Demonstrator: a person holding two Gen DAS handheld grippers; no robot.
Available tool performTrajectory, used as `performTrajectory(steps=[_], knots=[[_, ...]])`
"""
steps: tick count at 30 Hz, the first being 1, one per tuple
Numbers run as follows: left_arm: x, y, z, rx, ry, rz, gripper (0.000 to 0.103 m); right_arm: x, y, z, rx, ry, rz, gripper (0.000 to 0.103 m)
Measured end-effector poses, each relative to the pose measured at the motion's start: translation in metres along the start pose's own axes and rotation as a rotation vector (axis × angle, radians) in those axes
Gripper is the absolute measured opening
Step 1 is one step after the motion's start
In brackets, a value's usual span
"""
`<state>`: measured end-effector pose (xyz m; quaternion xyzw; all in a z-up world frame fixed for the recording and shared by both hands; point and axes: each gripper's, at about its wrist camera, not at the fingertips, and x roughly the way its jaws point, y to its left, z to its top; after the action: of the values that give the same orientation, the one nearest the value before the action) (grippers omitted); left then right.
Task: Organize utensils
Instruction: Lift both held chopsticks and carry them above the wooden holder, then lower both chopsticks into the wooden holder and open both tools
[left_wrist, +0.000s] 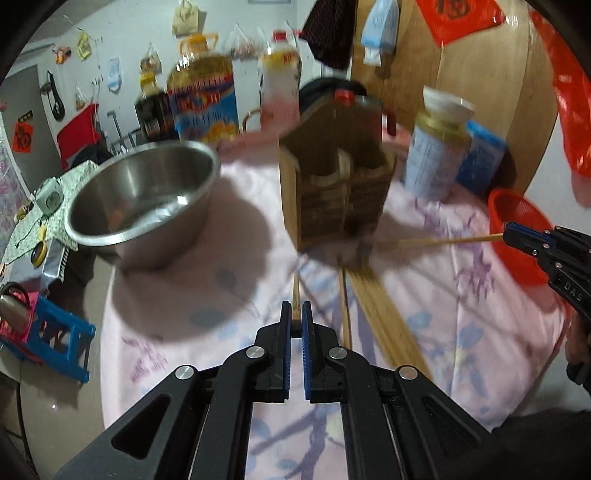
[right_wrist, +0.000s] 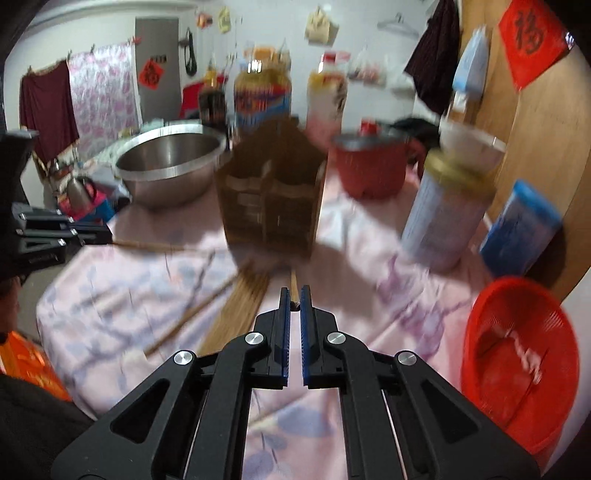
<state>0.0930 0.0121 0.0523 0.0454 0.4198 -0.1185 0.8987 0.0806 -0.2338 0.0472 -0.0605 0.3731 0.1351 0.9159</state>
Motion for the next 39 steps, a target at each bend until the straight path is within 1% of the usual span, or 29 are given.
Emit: performTrajectory(steps=[3,5,9,12,14,18,19,21,24,26,29,32,34,37,39], knots=[[-0.009,-0.002,0.020,-0.001,-0.035,-0.015,0.006,-0.007,-0.004,0.022,0.011,-0.039,0.018,0.006],[-0.013,-0.004,0.030,0.005,-0.051,-0.020,0.006,-0.007,-0.008,0.034,0.031,-0.044,0.038,0.006],[-0.012,-0.008,0.045,0.000,-0.054,-0.043,0.006,-0.005,-0.018,0.045,0.087,-0.038,0.083,0.006],[-0.012,-0.010,0.063,-0.015,-0.054,-0.072,0.006,-0.005,-0.025,0.062,0.105,-0.054,0.107,0.006],[-0.014,-0.009,0.077,-0.018,-0.062,-0.084,0.006,-0.008,-0.028,0.075,0.110,-0.075,0.127,0.006],[-0.026,-0.011,0.113,-0.005,-0.096,-0.095,0.006,-0.015,-0.035,0.116,0.115,-0.156,0.161,0.006],[-0.030,-0.012,0.127,0.004,-0.113,-0.092,0.006,-0.016,-0.035,0.123,0.115,-0.171,0.165,0.006],[-0.038,-0.015,0.150,0.024,-0.151,-0.079,0.006,-0.019,-0.037,0.146,0.110,-0.215,0.167,0.006],[-0.043,-0.019,0.179,0.040,-0.207,-0.057,0.006,-0.020,-0.038,0.172,0.095,-0.274,0.142,0.006],[-0.044,-0.022,0.199,0.044,-0.248,-0.044,0.006,-0.014,-0.038,0.186,0.092,-0.294,0.127,0.006],[-0.035,-0.026,0.219,0.044,-0.284,-0.019,0.006,-0.001,-0.039,0.195,0.081,-0.299,0.091,0.006],[-0.014,-0.026,0.228,0.023,-0.271,-0.021,0.006,0.019,-0.043,0.195,0.101,-0.277,0.093,0.006],[0.007,-0.025,0.229,0.006,-0.238,-0.028,0.006,0.033,-0.045,0.193,0.127,-0.250,0.106,0.006],[0.024,-0.020,0.226,-0.015,-0.196,-0.052,0.006,0.047,-0.049,0.189,0.149,-0.224,0.124,0.006],[0.029,-0.018,0.220,-0.019,-0.179,-0.064,0.006,0.054,-0.050,0.188,0.148,-0.213,0.128,0.006]])
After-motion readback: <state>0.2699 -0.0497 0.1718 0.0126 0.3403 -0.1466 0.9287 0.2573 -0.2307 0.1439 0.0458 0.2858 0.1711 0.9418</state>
